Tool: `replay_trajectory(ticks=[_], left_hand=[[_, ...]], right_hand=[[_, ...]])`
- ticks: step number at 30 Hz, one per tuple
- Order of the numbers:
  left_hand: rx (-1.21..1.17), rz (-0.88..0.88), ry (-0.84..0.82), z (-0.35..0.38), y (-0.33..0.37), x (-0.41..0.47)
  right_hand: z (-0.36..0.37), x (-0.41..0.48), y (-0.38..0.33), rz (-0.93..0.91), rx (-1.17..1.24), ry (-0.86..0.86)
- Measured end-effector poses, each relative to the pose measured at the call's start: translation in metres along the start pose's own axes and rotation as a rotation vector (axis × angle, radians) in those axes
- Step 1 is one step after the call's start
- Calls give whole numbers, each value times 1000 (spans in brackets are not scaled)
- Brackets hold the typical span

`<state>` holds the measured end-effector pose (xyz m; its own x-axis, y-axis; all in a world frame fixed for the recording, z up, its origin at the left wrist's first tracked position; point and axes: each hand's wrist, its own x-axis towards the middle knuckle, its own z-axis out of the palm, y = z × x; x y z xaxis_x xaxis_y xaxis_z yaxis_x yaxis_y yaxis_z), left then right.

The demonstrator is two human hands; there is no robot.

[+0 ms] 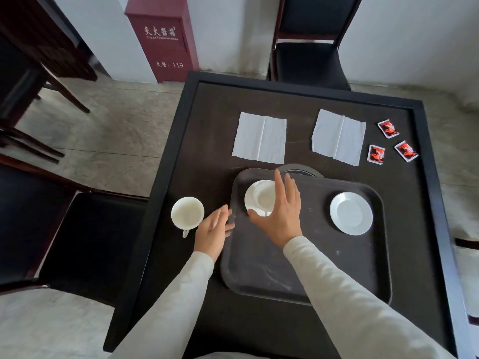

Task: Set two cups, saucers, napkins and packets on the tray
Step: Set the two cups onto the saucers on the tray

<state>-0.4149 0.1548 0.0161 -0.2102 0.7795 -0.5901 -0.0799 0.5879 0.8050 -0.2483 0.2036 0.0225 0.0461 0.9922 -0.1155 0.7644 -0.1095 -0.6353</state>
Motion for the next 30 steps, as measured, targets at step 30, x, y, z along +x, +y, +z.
replay_trajectory(ticks=[30], left_hand=[[152,-93,84,-124,-20,33]], right_hand=[[138,-53,-96,162,145,-367]])
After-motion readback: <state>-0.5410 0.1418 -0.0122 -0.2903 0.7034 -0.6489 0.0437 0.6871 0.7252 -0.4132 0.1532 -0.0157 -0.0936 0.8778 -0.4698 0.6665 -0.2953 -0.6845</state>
